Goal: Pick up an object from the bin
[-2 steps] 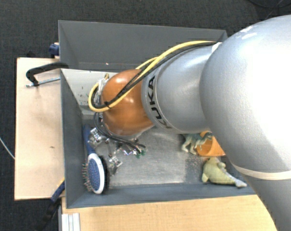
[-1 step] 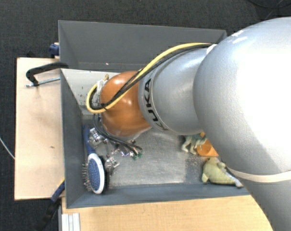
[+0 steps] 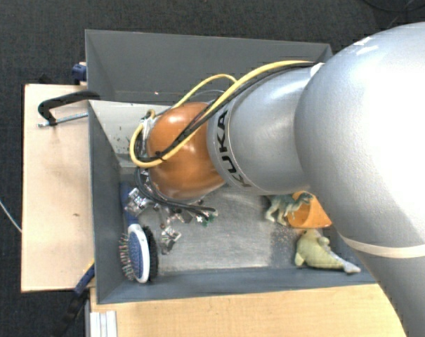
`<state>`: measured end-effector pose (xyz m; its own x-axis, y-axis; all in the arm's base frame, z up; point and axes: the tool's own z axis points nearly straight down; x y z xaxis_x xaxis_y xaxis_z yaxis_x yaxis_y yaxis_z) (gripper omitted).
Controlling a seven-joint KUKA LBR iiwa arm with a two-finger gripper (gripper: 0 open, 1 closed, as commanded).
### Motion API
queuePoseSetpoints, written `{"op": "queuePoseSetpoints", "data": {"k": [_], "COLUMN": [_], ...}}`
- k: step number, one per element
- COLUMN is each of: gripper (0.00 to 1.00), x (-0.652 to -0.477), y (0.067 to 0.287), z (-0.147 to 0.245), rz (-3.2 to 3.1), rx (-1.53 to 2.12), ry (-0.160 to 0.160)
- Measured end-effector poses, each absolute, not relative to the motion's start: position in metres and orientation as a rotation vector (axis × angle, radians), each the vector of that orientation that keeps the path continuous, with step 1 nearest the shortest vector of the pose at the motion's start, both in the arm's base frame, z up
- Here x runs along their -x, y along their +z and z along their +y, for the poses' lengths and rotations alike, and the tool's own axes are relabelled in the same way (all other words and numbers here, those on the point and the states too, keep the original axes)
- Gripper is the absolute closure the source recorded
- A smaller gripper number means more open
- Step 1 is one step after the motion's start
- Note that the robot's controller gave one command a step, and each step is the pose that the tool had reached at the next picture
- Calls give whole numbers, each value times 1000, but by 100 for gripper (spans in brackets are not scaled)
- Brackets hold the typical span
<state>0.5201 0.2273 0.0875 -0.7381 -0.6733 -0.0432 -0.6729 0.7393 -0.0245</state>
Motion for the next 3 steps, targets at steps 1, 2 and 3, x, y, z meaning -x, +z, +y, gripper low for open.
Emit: {"op": "queuePoseSetpoints", "data": {"k": [1, 2, 3], "gripper": [0, 0, 0], "x": [-520, -515, -577], "y": [87, 111, 150], "z": [227, 231, 233], "rz": [2883, 1979, 2322], "rx": [1119, 2356, 2097], "ry": [-11, -33, -2]}}
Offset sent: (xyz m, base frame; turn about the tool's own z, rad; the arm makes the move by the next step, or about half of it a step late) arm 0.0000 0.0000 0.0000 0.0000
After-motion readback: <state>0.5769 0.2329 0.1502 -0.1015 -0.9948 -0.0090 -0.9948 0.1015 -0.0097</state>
